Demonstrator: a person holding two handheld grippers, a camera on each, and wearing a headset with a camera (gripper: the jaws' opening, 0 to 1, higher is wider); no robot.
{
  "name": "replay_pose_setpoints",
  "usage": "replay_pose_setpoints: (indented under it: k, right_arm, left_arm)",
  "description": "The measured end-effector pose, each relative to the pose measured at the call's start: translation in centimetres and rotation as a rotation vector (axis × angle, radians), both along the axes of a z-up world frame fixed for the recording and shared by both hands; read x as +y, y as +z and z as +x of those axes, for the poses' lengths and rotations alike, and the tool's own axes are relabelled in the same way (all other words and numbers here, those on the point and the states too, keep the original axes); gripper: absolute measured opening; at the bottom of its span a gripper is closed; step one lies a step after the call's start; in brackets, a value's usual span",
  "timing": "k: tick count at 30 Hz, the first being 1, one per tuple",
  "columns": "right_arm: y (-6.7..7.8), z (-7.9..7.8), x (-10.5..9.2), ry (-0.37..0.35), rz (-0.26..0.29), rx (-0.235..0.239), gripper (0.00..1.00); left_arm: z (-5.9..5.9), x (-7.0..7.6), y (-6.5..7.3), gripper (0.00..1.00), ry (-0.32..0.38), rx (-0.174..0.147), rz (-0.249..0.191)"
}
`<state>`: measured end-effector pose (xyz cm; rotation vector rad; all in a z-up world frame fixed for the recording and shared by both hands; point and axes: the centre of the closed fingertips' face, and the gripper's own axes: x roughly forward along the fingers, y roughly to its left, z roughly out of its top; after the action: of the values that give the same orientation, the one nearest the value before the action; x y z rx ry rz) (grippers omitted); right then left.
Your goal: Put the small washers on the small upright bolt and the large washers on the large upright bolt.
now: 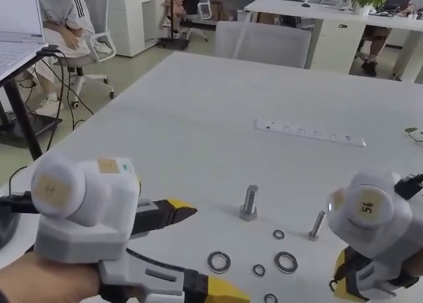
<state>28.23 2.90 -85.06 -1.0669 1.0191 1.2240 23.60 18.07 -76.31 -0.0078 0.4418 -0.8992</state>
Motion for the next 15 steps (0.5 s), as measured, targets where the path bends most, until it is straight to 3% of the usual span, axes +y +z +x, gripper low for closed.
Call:
replay_pose_setpoints:
  k: [15]
  right_arm:
    - [2.8, 1.4, 0.3, -0.006, 0.023, -0.039, 0.13]
  left_arm:
    - [0.0, 0.0, 0.1, 0.88, -0.004, -0.005, -0.007]
